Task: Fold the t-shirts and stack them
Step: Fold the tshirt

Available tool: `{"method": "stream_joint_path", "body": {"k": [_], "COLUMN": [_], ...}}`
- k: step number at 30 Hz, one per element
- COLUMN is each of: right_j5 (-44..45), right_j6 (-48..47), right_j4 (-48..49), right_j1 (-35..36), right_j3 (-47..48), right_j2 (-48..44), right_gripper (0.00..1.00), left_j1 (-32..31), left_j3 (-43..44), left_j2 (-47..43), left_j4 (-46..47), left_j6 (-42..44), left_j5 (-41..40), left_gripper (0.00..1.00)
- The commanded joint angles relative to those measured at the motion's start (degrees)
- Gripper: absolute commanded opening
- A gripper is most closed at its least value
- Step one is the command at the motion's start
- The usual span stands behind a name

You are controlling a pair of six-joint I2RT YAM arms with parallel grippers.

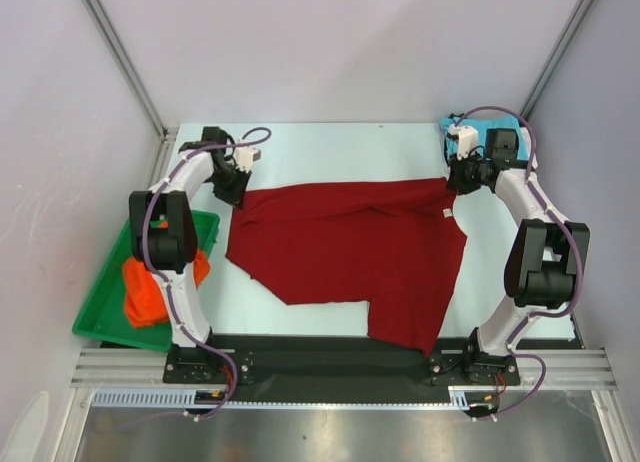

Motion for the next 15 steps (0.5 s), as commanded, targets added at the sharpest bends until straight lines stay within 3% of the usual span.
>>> {"method": "stream_joint_path", "body": {"k": [1,15], "right_j5": [0.98,1.16], "right_j6": [-0.74,-0.39], "right_j4": [1.50,2.29], "right_j1": [0.38,0.03], "right_j3": [2.24,3.03], "right_j2": [-0.61,0.88], "right_gripper": [0.00,0.00], "left_j1": [-2.21,-2.13], "left_j3": [0.75,-6.11], "left_j2": [-2.51,-0.32], "left_j4": [-1.46,-1.11], "left_j6": [-0.70,2.46], "left_j5": [2.33,-5.93], "left_gripper": [0.15,0.11]}}
